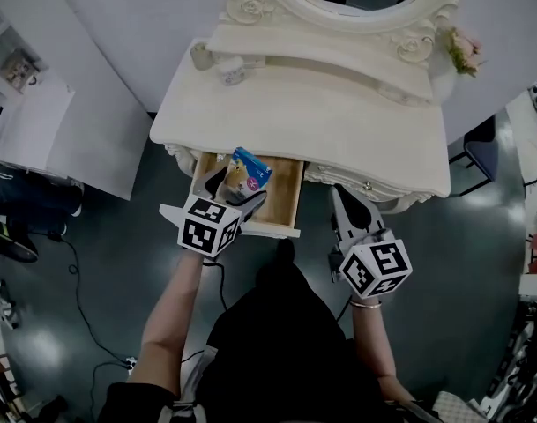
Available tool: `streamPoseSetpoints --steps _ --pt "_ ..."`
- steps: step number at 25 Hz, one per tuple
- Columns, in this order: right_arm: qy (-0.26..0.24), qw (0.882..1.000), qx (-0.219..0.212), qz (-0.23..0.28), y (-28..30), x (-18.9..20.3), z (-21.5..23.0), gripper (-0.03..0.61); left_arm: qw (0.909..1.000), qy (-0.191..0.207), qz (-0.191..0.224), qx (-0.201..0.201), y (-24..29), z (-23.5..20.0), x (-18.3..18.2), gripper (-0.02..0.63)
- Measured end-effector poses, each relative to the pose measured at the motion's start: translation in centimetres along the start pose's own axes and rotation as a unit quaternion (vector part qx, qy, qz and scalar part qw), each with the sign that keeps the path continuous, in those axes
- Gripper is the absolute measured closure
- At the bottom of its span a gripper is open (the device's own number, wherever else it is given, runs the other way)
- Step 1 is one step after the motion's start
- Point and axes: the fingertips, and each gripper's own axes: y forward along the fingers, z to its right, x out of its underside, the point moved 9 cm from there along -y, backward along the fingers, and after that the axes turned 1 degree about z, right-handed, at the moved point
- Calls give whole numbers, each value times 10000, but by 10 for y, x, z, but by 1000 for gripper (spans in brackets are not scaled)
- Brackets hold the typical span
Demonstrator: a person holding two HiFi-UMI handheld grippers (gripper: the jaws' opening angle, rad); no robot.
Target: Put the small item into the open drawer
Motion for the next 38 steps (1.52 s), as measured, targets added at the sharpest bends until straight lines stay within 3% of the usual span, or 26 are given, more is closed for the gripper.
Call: streamPoseSetpoints --steps 9,22,30,38 --pt "127 9998 103 -110 19 0 28 574 9945 626 -653 519 46 5 1 190" --pt "318 9990 127 -277 39 8 47 574 9678 1448 -1709 1147 93 10 23 189" --pt "461 9981 205 -341 42 13 57 574 9539 1482 -2216 1380 123 5 43 189" --pt "510 9977 208 -393 45 16 63 574 9397 1584 -2749 1274 156 -6 65 189"
